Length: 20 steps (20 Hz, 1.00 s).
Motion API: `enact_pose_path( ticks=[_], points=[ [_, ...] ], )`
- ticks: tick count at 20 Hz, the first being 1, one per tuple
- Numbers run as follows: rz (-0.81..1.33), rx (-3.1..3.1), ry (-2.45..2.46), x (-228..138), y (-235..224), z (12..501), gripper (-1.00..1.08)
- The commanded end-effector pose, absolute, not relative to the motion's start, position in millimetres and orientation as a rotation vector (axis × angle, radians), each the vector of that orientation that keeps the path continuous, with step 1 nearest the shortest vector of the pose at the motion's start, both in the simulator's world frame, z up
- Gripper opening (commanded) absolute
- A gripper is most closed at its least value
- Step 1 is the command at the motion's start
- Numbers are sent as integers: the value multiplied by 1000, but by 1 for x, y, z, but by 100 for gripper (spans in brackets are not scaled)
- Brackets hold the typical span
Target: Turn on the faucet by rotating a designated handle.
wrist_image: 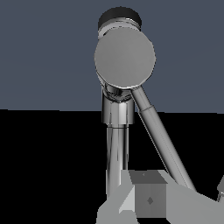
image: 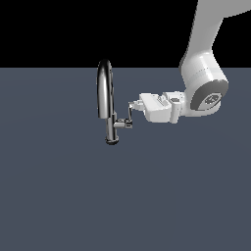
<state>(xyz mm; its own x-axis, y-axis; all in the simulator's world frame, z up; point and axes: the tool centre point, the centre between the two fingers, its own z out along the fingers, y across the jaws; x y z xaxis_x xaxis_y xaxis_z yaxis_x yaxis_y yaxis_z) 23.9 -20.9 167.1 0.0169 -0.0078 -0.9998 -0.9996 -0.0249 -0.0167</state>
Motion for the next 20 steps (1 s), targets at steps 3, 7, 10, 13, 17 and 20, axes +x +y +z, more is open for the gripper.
enact_pose_path(
  ticks=[3, 7, 10, 13, 17, 20],
  points=[
    [1213, -1241, 1189, 18, -21, 165, -100],
    [1217, -1242, 1187, 3, -20, 155, -100],
    [1220, -1242, 1185, -8, -19, 147, -100],
    [1223, -1243, 1183, -20, -18, 138, -100],
    [1227, -1243, 1181, -32, -18, 130, -100],
    [1200, -1250, 1179, -24, -23, 128, -100]
  ],
)
